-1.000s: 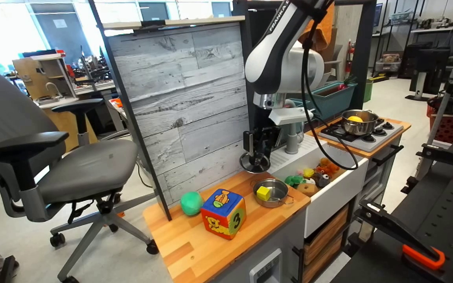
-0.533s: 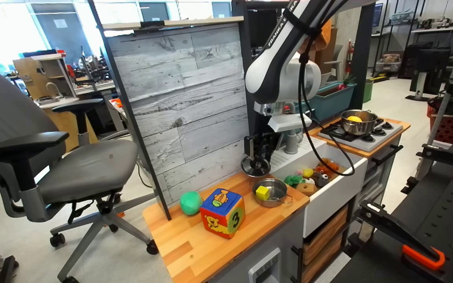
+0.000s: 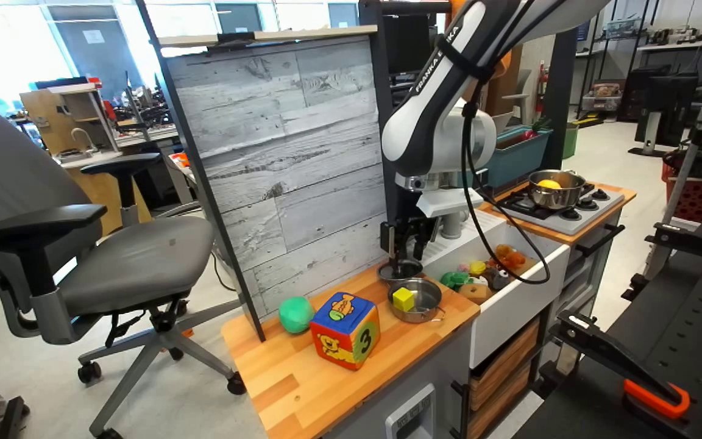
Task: Take the lid off the pot on the counter
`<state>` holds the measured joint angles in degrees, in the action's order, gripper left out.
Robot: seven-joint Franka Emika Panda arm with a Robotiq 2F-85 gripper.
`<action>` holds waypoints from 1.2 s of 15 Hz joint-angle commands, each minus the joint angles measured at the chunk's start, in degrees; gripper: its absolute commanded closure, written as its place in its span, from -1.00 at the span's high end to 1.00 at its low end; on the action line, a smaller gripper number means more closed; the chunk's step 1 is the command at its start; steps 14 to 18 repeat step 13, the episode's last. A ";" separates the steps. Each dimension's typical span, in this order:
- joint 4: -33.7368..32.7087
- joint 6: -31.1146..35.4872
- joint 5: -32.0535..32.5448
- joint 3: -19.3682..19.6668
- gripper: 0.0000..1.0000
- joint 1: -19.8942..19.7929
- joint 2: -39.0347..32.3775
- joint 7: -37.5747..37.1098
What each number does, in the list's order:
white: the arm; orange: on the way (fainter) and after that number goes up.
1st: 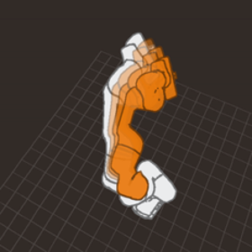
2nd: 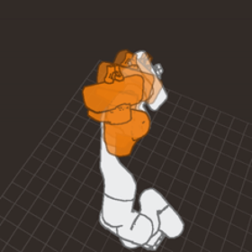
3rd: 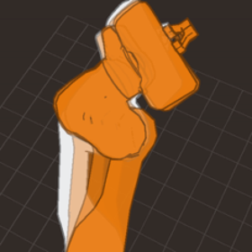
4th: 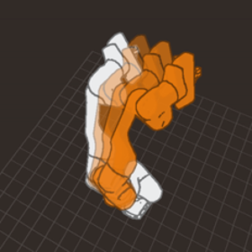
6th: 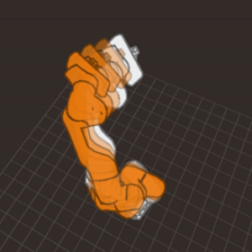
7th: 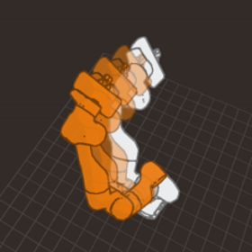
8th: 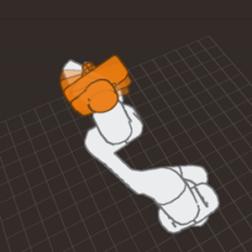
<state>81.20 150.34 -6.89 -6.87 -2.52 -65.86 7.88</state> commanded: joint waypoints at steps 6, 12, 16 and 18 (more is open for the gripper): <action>-5.10 0.01 1.17 0.45 1.00 0.98 -3.11 -0.83; -2.77 -6.14 1.64 2.63 1.00 1.50 -1.28 -4.16; -3.08 -7.56 1.79 3.55 1.00 2.25 -1.13 -5.36; -3.08 -7.56 1.79 3.55 1.00 2.25 -1.13 -5.36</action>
